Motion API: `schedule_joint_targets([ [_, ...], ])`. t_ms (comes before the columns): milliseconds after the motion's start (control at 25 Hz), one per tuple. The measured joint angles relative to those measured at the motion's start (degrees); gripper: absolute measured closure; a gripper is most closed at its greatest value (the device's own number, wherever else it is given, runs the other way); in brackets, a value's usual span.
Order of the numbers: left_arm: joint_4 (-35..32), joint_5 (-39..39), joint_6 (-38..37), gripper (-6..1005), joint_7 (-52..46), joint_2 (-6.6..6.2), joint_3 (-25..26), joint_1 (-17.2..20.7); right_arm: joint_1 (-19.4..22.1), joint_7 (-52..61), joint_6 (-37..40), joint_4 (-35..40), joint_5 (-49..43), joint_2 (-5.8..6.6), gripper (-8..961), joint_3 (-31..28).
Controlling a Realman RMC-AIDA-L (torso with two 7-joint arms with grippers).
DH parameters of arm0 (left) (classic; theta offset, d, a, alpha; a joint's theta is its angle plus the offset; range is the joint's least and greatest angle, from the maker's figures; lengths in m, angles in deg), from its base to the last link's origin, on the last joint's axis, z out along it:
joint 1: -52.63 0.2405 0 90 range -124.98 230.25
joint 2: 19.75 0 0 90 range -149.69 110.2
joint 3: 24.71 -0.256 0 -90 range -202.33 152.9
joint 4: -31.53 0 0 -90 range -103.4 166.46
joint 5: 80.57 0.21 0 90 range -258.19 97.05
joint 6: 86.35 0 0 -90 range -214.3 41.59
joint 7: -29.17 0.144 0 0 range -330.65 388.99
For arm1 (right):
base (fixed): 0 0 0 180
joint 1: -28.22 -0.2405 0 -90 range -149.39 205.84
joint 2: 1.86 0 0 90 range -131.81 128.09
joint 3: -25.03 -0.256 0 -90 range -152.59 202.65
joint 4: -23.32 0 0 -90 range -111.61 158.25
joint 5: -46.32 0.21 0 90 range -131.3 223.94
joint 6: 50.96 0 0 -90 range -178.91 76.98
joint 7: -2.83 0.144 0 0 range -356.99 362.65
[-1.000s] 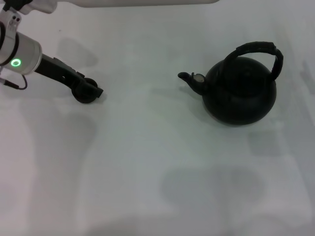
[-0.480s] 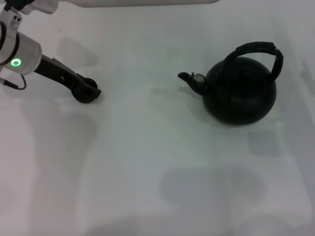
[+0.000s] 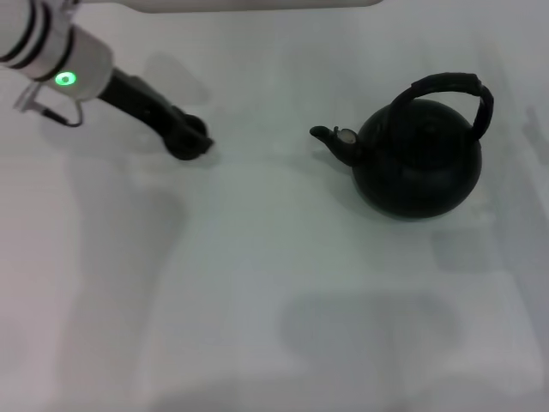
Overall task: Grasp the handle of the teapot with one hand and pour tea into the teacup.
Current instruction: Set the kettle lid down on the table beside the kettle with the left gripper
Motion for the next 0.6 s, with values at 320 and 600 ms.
schedule_joint_targets([
  [320, -7.4, 3.7, 0.5, 303, 0.2, -0.02, 0.0, -4.6, -0.2, 0.0, 0.0, 0.3, 0.0, -0.02, 79, 0.0],
  [600, -14.2, 8.3, 2.8, 303, -0.2, 0.10, 0.0, -6.3, -0.2, 0.0, 0.0, 0.4, 0.0, -0.02, 79, 0.0],
])
